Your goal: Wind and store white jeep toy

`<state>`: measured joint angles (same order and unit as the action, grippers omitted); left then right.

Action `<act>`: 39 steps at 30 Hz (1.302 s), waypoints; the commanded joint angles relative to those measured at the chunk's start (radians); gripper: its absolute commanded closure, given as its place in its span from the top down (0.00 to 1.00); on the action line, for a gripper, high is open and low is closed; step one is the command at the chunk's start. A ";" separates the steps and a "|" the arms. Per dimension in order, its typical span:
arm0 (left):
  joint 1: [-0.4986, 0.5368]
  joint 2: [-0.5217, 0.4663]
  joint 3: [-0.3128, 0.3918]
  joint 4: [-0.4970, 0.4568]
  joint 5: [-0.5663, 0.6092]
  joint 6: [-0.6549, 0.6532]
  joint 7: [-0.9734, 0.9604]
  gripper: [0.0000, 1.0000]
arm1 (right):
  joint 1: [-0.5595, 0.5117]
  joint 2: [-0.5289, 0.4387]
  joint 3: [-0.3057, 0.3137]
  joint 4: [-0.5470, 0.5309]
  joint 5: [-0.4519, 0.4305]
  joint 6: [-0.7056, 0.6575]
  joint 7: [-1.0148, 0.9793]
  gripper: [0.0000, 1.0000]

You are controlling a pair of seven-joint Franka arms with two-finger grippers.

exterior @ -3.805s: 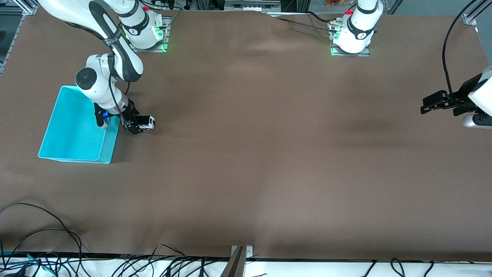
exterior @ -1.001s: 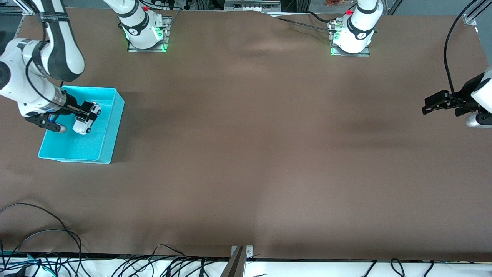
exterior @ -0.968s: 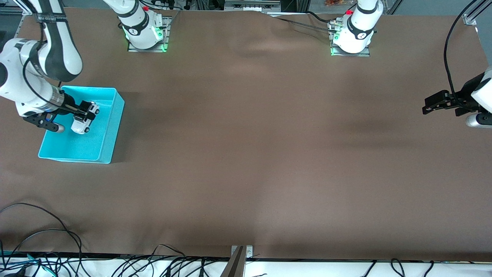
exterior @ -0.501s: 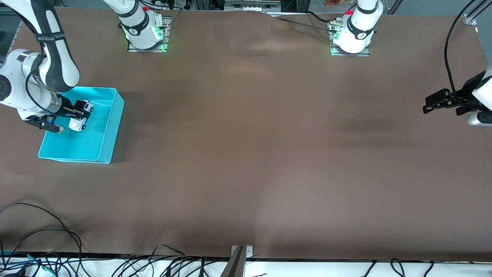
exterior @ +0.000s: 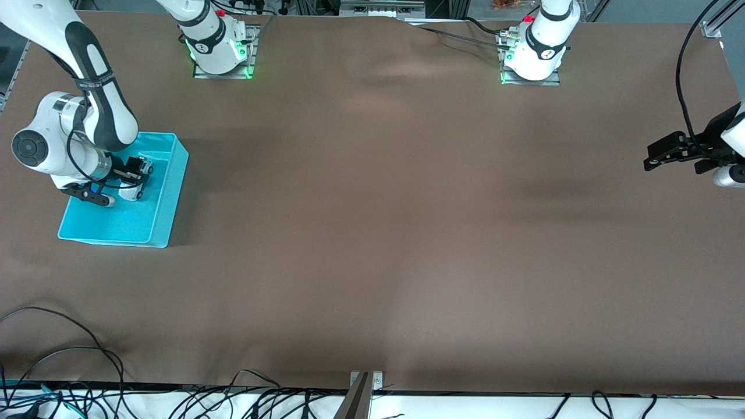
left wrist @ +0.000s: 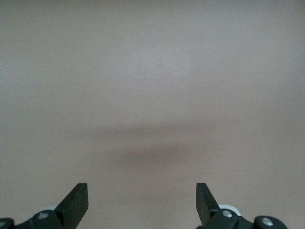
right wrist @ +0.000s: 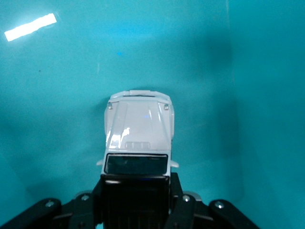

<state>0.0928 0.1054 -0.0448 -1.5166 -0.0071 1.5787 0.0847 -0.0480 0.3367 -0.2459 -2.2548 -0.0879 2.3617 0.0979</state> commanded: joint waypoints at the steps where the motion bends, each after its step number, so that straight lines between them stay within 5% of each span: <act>1: -0.005 -0.001 0.003 0.009 0.024 -0.002 0.015 1.00 | -0.007 0.004 -0.004 -0.003 -0.023 0.024 -0.014 0.00; 5: -0.004 0.000 0.003 0.009 0.024 -0.002 0.015 1.00 | -0.010 0.008 -0.004 -0.003 -0.023 0.027 -0.010 0.02; 8: -0.004 0.000 0.003 0.009 0.024 0.000 0.015 1.00 | -0.010 0.005 -0.006 -0.005 -0.023 0.024 -0.004 0.41; 11: -0.004 0.000 0.003 0.009 0.024 0.000 0.015 1.00 | -0.009 0.001 -0.006 -0.005 -0.024 0.019 -0.004 0.67; 18: -0.004 0.002 0.003 0.004 0.024 0.000 0.015 1.00 | -0.009 -0.018 -0.032 -0.017 -0.026 0.014 -0.014 0.78; 21: -0.004 0.002 0.003 0.004 0.024 0.000 0.015 1.00 | -0.009 -0.024 -0.042 -0.020 -0.032 0.013 -0.014 1.00; 35: -0.005 0.004 0.002 0.000 0.024 0.000 0.015 1.00 | -0.003 -0.140 -0.039 -0.011 -0.030 -0.154 -0.001 1.00; 39: -0.005 0.004 0.002 -0.002 0.024 -0.002 0.015 1.00 | 0.000 -0.188 0.003 -0.011 -0.030 -0.159 -0.003 1.00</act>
<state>0.0928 0.1098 -0.0437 -1.5186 -0.0069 1.5786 0.0847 -0.0483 0.2273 -0.2844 -2.2519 -0.0970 2.2311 0.0970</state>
